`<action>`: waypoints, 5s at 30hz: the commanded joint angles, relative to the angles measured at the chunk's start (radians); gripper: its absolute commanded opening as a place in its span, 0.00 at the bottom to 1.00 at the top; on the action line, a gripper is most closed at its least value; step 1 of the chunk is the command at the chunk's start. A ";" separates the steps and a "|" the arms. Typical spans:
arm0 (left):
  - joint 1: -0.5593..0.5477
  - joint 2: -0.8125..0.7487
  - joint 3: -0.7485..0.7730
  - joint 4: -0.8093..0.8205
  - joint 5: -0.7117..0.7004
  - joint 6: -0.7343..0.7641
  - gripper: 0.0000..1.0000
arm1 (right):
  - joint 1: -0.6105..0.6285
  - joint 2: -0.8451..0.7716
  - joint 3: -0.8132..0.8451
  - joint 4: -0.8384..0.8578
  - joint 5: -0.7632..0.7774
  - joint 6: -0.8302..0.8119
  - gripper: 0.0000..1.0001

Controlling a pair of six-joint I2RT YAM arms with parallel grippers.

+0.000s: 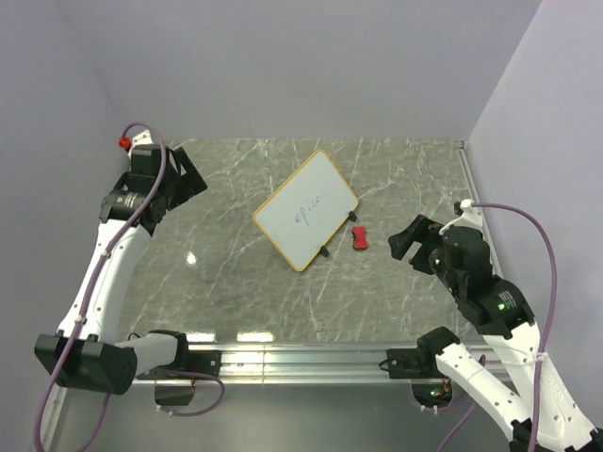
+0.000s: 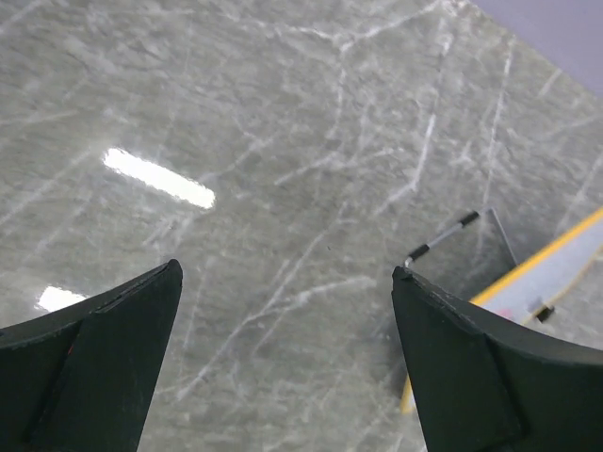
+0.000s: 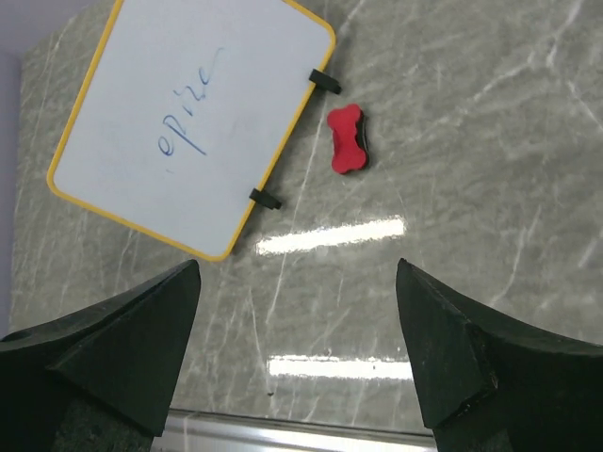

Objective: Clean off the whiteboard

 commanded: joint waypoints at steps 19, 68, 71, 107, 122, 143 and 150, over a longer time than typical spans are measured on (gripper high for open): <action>-0.100 -0.255 -0.212 -0.113 0.228 -0.070 0.98 | -0.008 0.787 0.324 0.053 -0.089 -0.119 0.89; -0.112 0.198 0.127 0.202 0.501 0.100 0.75 | -0.077 1.215 0.321 0.210 -0.161 -0.151 0.00; -0.114 0.294 0.171 0.235 0.564 0.132 0.76 | -0.075 1.120 0.306 0.178 -0.163 -0.139 0.00; -0.255 0.717 0.371 0.228 0.794 0.172 0.31 | -0.108 1.240 0.478 0.653 -0.472 0.180 0.00; -0.290 0.709 0.345 0.196 0.738 0.215 0.02 | -0.115 1.250 0.356 0.771 -0.452 0.269 0.00; -0.301 0.717 0.400 0.163 0.669 0.238 0.00 | 0.250 1.197 0.039 0.954 -0.535 0.317 0.00; -0.300 0.711 0.398 0.163 0.669 0.241 0.01 | 0.229 1.169 -0.006 0.917 -0.480 0.275 0.00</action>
